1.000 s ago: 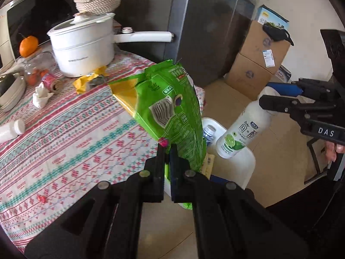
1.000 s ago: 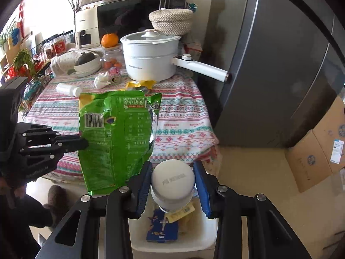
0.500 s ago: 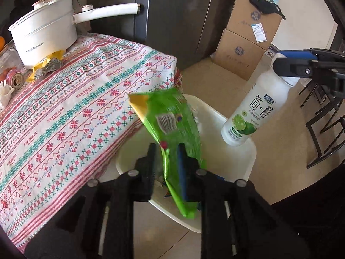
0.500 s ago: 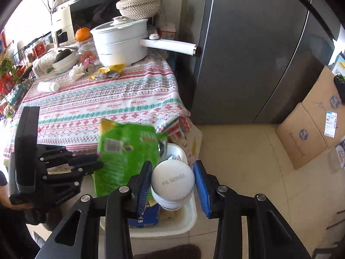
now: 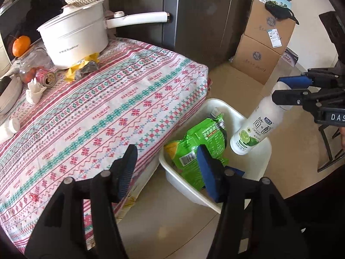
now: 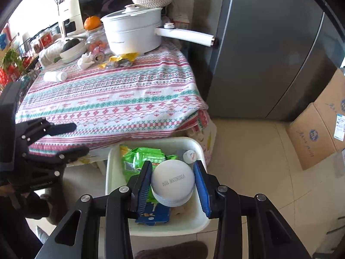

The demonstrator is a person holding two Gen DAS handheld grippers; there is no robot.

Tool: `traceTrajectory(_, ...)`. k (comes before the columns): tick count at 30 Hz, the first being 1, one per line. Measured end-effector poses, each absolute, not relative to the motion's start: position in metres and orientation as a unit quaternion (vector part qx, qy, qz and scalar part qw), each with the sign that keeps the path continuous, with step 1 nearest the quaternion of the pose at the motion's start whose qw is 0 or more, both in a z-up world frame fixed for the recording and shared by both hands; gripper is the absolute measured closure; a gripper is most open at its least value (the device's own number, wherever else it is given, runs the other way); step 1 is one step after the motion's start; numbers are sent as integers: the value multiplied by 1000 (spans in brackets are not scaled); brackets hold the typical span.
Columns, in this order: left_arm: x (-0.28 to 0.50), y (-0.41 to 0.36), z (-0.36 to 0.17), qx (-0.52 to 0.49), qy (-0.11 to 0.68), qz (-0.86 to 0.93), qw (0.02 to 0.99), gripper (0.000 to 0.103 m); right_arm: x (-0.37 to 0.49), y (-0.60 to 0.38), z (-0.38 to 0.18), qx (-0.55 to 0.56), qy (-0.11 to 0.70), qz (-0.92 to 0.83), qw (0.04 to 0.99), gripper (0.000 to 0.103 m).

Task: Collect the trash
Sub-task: 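Carry the milk bottle and green bag to the white bin and release both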

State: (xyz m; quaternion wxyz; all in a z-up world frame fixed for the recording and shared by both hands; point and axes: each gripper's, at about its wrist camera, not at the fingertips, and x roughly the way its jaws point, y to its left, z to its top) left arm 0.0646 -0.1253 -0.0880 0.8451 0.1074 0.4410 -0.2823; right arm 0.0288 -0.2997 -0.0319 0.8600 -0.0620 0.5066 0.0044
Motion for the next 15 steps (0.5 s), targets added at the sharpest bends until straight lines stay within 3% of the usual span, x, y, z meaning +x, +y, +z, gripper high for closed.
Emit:
traceTrajectory(8, 74, -89, -83, 100, 440, -241, 859, 32, 46, -283, -52, -57, 539, 13, 841, 61)
traceTrajectory(11, 75, -77, -82, 93, 442, -227, 863, 26, 52, -278, -53, -67, 537, -2, 841, 40)
traceTrajectory(15, 78, -64, -81, 90, 444, -213, 866, 23, 57, -272, -51, -64, 532, 2, 844, 35)
